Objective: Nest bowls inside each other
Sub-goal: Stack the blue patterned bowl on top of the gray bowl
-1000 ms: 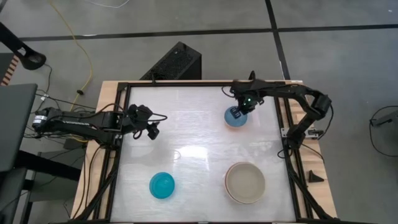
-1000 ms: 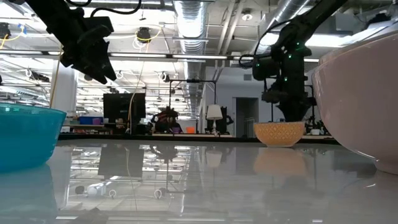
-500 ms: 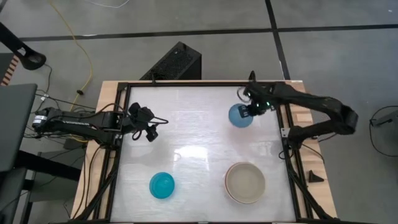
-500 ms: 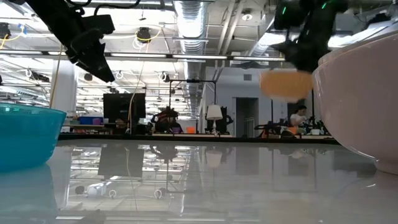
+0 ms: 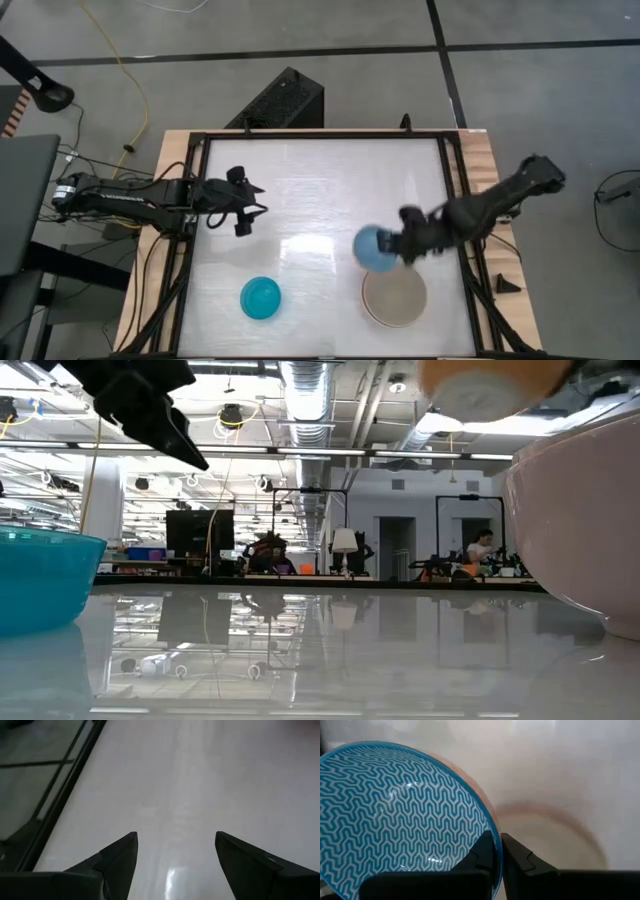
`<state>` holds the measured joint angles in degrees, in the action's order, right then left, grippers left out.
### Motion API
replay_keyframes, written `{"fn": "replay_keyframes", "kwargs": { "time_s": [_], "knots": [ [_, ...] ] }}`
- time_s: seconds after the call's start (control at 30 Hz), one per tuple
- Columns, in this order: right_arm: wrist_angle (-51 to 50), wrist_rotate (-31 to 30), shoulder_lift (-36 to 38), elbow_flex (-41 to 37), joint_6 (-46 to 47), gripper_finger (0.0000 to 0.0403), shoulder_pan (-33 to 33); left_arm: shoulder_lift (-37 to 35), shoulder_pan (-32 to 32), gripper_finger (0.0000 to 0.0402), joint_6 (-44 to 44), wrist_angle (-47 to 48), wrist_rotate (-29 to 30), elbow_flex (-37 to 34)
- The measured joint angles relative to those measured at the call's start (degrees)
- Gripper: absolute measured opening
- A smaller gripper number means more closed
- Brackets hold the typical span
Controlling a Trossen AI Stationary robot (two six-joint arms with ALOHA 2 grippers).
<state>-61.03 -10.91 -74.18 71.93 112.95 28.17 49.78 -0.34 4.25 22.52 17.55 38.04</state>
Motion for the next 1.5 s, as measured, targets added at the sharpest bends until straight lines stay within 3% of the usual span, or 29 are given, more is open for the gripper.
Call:
{"fn": "replay_keyframes", "kwargs": {
  "time_s": [0.17, 0.33, 0.57, 0.8, 1.5],
  "knots": [
    [-2.5, 2.8, -8.9, 4.8, 13.2, 0.0042, 10.3, 0.0, 0.0, 0.0255, 1.0, -2.4, -2.1, 0.0],
    [-2.6, 3.9, -13.2, 5.3, 15.6, 0.0045, 14.7, 0.0, 0.0, 0.0255, 0.8, -4.1, -3.8, 0.0],
    [-8.0, 3.5, -14.0, 5.3, 14.3, 0.0047, 15.2, 0.0, 0.0, 0.0255, -2.9, -4.1, -3.8, 0.0],
    [-9.7, 3.4, -15.6, 5.3, 5.6, 0.0048, 15.2, 0.0, 0.0, 0.0255, -8.9, -4.0, -2.4, 0.0],
    [-0.4, 4.9, -15.2, -7.0, -3.6, 0.0049, 13.0, 0.0, 0.0, 0.0255, -23.2, -3.9, -0.4, 0.0]
  ]
}}
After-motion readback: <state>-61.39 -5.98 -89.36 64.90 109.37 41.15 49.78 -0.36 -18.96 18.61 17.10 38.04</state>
